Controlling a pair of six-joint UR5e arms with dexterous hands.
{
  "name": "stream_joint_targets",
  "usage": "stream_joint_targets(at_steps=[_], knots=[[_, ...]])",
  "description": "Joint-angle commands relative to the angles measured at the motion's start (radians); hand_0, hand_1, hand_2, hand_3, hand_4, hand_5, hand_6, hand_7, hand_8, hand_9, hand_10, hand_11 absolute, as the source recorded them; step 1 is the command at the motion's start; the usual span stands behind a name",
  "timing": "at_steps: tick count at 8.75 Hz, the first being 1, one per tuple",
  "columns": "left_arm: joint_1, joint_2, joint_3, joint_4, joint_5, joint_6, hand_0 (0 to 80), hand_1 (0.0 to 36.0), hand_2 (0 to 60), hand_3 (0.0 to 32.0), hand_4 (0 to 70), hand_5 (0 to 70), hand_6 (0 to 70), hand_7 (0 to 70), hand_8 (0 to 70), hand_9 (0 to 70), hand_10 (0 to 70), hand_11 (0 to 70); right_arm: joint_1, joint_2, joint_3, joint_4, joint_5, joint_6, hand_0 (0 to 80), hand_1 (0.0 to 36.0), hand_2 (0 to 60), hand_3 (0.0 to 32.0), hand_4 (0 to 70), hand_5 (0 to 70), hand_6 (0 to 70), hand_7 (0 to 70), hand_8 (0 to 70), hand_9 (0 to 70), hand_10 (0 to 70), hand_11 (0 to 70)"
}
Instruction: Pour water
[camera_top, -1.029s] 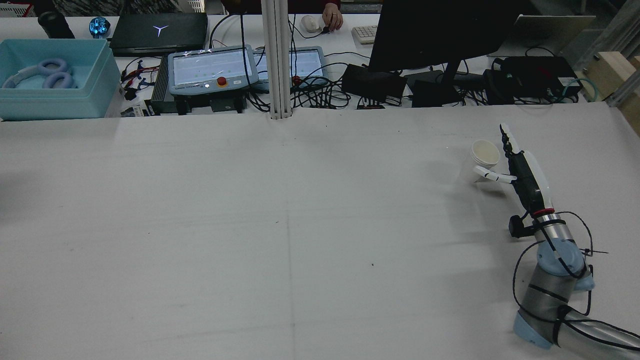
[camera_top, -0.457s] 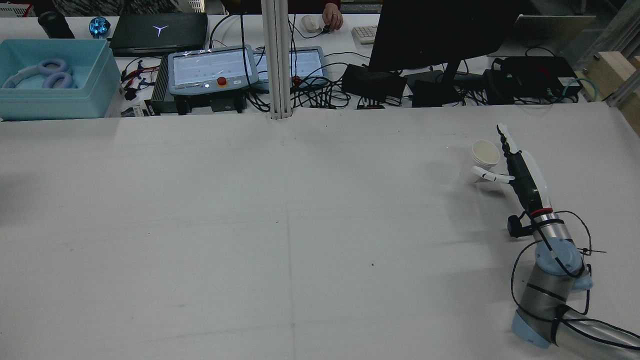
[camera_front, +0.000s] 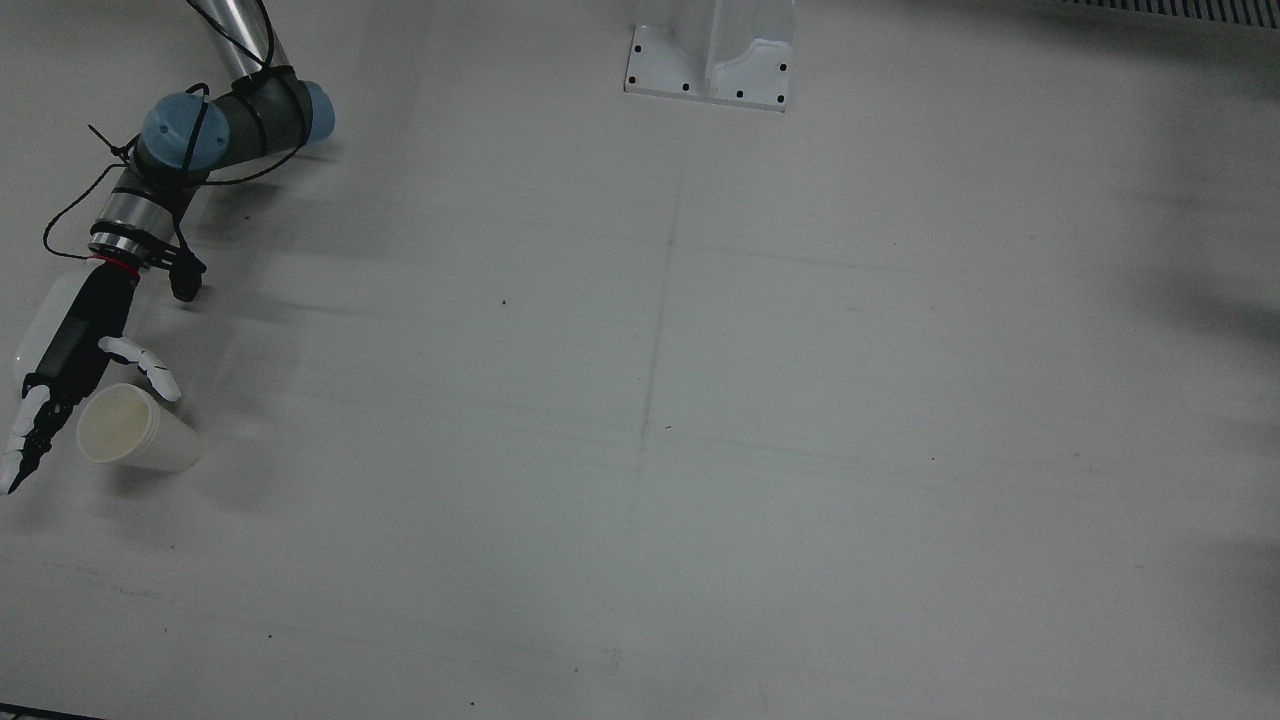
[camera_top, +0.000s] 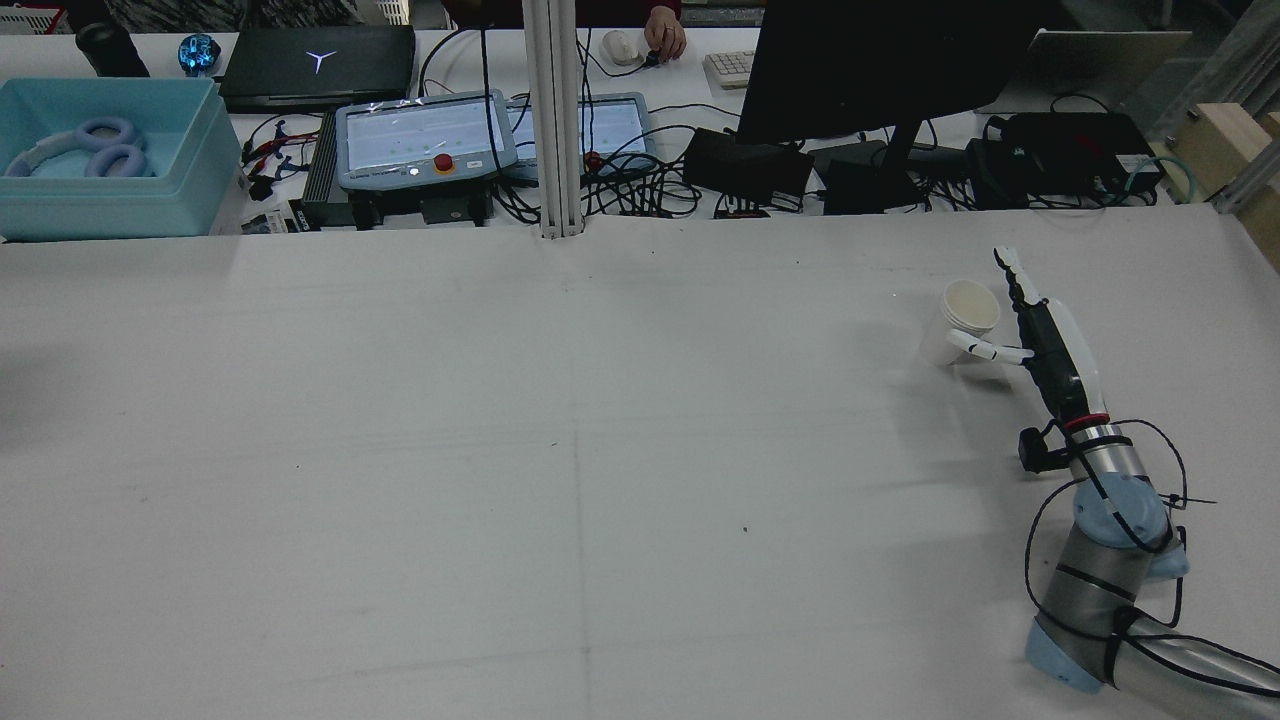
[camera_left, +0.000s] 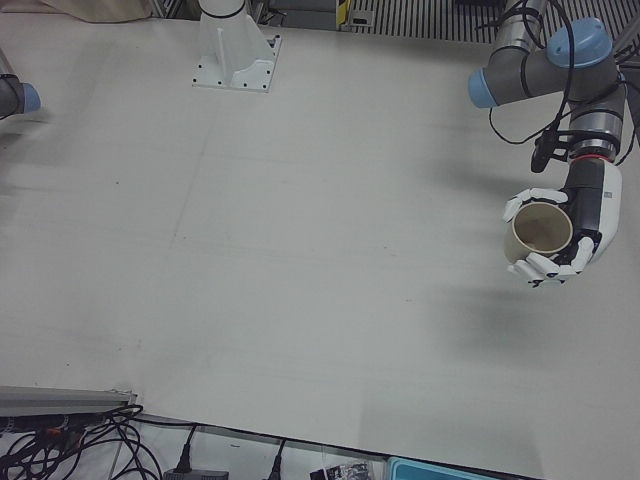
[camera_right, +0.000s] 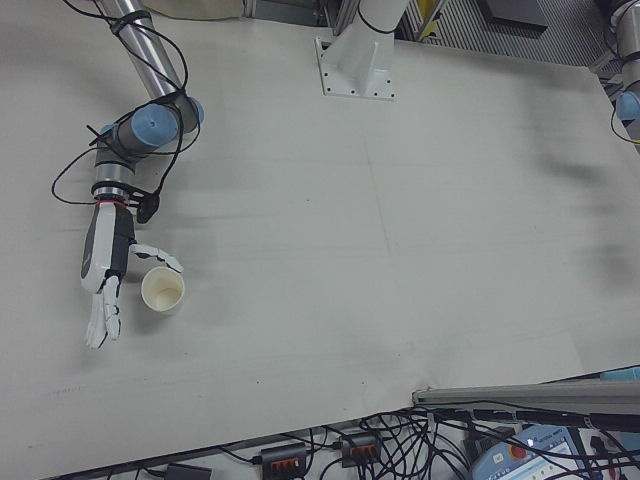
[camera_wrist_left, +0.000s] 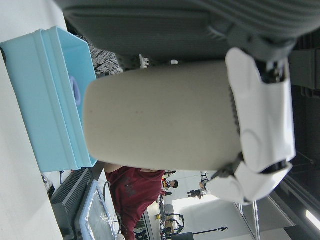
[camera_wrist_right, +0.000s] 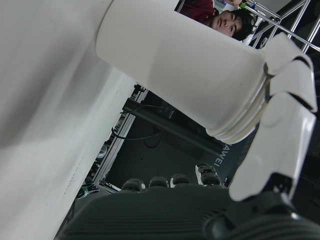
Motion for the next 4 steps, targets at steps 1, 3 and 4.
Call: stream_joint_targets(at_steps=[1,3,4], knots=[[0.001,-0.002,0.0,0.001,0.0,0.002,52.1,30.0,60.0,0.0,18.5,63.4,29.1,48.1,37.6,35.8,23.8,36.2,0.008,0.002,-0.005,0.002,0.002,-0.009,47.7,18.2,19.8,0.0,3.2,8.6,2.5,0.0,0.2,0.4,0.0,0.0],[0.001,-0.002,0.0,0.0,0.0,0.002,52.1,29.9,60.0,0.0,18.4,63.3,28.9,47.9,37.4,35.6,23.7,36.0,0.008,0.004,-0.005,0.003,0.002,-0.027,47.7,18.1,19.9,0.0,3.5,8.6,2.7,0.0,0.0,0.2,0.0,0.0],[0.001,0.0,0.0,0.0,0.0,0.002,52.0,29.9,60.0,0.0,18.2,63.0,28.7,47.6,37.3,35.6,23.6,36.0,0.008,0.013,-0.005,0.003,0.0,-0.037,47.3,17.9,20.3,0.0,3.7,8.7,2.9,0.3,0.0,0.2,0.0,0.1]])
